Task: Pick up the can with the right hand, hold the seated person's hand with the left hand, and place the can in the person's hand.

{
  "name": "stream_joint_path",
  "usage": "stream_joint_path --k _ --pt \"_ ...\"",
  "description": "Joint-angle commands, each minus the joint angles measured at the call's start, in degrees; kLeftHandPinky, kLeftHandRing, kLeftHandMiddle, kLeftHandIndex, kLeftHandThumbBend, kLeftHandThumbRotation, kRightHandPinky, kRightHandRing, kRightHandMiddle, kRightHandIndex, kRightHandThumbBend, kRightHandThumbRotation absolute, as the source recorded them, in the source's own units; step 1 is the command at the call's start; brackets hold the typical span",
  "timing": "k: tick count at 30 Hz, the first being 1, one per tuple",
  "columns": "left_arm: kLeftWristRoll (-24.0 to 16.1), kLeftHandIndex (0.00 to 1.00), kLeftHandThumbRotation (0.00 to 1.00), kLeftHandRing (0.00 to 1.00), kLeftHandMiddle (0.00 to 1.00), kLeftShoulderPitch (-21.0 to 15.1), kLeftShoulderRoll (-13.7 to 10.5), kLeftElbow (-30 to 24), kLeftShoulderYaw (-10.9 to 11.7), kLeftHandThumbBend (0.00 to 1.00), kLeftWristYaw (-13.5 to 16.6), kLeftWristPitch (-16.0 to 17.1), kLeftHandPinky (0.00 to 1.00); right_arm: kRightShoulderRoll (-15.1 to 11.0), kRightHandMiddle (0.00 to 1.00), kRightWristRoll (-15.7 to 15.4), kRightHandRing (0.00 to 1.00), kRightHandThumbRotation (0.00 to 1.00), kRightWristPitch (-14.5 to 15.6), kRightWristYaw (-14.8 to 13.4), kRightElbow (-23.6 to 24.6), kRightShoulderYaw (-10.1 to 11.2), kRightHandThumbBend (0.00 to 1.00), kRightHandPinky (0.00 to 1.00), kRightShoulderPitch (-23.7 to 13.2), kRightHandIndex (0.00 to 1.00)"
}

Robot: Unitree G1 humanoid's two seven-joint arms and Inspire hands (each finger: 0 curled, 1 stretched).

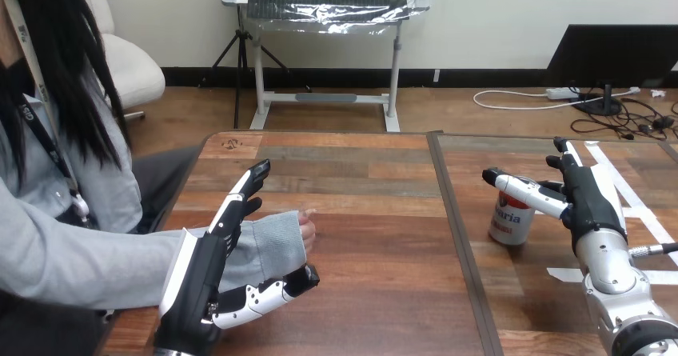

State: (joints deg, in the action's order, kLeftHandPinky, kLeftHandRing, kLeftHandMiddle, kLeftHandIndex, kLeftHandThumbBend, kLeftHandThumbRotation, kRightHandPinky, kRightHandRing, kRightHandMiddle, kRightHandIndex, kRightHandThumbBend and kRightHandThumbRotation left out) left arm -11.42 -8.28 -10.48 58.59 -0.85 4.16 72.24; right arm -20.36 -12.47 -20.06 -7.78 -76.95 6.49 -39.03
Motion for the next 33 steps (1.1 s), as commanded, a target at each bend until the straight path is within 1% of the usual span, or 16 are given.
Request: stream_joint_path --k 1,5,8,9,13,18,23,29,31,33 --pt "0.2 0.92 0.50 0.94 0.94 -1.7 -0.2 -1.1 0.8 1.00 0.5 1.3 0.90 -0.4 0.94 -0.2 0.73 0.45 -0.5 -0.4 0.0 -0.3 1.00 0.64 -4.8 1.00" --pt "0.3 0.92 0.50 0.95 0.94 -1.6 -0.2 -1.1 0.7 1.00 0.4 1.3 0.90 -0.4 0.94 0.1 0.75 0.45 -0.3 -0.1 0.0 -0.1 1.00 0.66 -4.8 1.00" --pt "0.5 0.92 0.50 0.95 0.94 -1.5 -0.1 -1.1 0.7 1.00 0.3 1.3 0.90 -0.3 0.95 0.7 0.73 0.44 -0.3 0.6 -0.1 0.4 1.00 0.63 -4.9 1.00" --pt "0.7 0.92 0.50 0.95 0.94 -1.5 0.0 -1.1 0.7 1.00 0.2 1.3 0.90 -0.3 0.95 0.9 0.77 0.43 -0.4 0.8 -0.1 0.6 1.00 0.66 -4.9 1.00" --pt "0.6 0.92 0.49 0.95 0.94 -1.4 0.0 -1.2 0.7 1.00 0.3 1.3 0.90 -0.3 0.96 1.1 0.83 0.42 -0.2 1.3 -0.1 0.7 1.00 0.73 -4.9 1.00" --pt "0.3 0.92 0.50 0.94 0.94 -1.2 0.0 -1.3 0.7 1.00 0.6 1.3 0.90 -0.2 0.96 0.8 0.88 0.43 0.2 1.1 -0.1 0.4 1.00 0.80 -5.0 1.00" --pt "-0.2 0.92 0.50 0.94 0.94 -1.1 0.0 -1.5 0.8 1.00 0.9 1.4 0.90 -0.1 0.96 1.0 0.89 0.43 0.1 1.2 -0.1 0.6 1.00 0.81 -5.0 1.00" --pt "0.0 0.92 0.50 0.94 0.94 -0.9 0.0 -1.7 0.7 1.00 0.8 1.4 0.90 0.2 0.96 1.6 0.87 0.42 -0.3 1.9 -0.1 1.1 1.00 0.80 -4.9 1.00" --pt "0.1 0.92 0.50 0.94 0.94 -0.8 0.1 -1.9 0.7 1.00 0.8 1.3 0.90 0.3 0.96 1.6 0.89 0.42 -0.3 2.0 -0.1 1.0 1.00 0.81 -4.9 0.99" --pt "-0.5 0.92 0.50 0.94 0.94 -0.7 0.0 -2.0 0.8 1.00 1.2 1.4 0.90 0.2 0.96 0.7 0.89 0.43 -0.3 1.4 -0.1 0.2 1.00 0.82 -4.7 0.99"
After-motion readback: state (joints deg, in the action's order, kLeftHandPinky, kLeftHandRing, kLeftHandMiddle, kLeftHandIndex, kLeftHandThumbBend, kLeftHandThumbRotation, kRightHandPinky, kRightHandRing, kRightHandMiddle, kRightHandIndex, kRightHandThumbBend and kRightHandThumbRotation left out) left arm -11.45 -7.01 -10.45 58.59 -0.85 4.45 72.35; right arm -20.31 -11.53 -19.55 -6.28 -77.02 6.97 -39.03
